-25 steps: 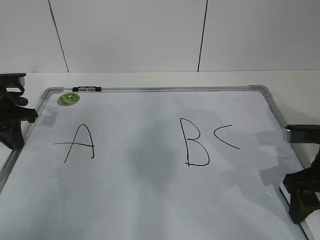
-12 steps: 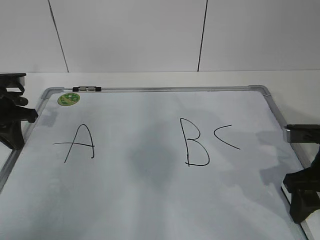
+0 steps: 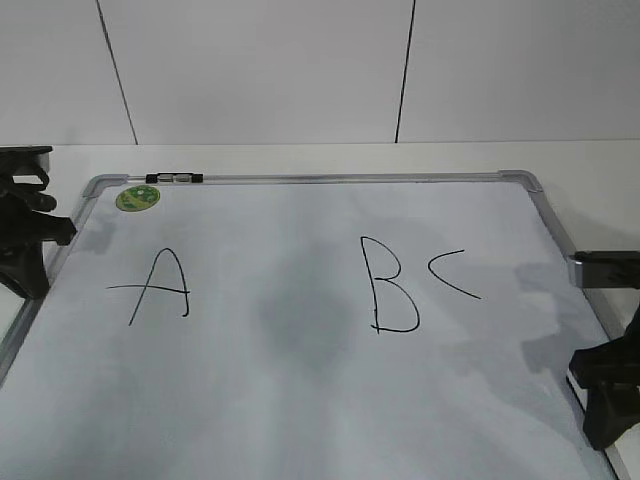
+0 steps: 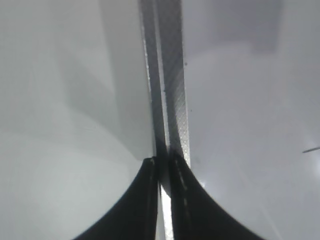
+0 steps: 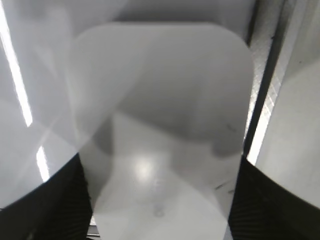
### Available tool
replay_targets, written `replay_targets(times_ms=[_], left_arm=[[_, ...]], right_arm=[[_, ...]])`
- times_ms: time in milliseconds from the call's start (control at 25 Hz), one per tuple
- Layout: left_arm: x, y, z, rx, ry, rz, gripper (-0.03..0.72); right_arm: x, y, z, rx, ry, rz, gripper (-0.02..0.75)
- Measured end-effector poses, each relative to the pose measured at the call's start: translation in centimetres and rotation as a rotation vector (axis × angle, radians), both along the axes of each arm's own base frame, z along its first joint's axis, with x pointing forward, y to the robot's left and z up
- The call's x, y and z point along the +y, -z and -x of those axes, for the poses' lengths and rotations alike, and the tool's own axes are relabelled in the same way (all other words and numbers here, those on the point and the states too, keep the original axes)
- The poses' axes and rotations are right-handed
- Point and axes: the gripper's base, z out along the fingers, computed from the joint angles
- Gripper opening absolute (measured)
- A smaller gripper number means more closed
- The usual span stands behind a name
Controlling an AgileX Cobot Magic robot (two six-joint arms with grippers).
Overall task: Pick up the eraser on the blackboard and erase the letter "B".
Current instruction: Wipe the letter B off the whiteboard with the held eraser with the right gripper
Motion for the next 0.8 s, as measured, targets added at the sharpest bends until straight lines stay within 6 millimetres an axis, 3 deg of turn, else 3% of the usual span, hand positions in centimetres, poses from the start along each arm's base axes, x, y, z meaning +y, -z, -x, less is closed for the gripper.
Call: replay_targets(times_ms=[480, 800], left_arm=[[0.0, 0.0, 0.0, 0.0, 0.0, 0.0, 0.02], [0.0, 0.0, 0.0, -0.001, 0.0, 0.0, 0.02]], right_arm=[[-0.1, -0.2, 0.0, 0.011, -0.004, 0.006, 0.522], [0.2, -3.8, -2.0, -0.054, -0.012, 0.0, 0.522]])
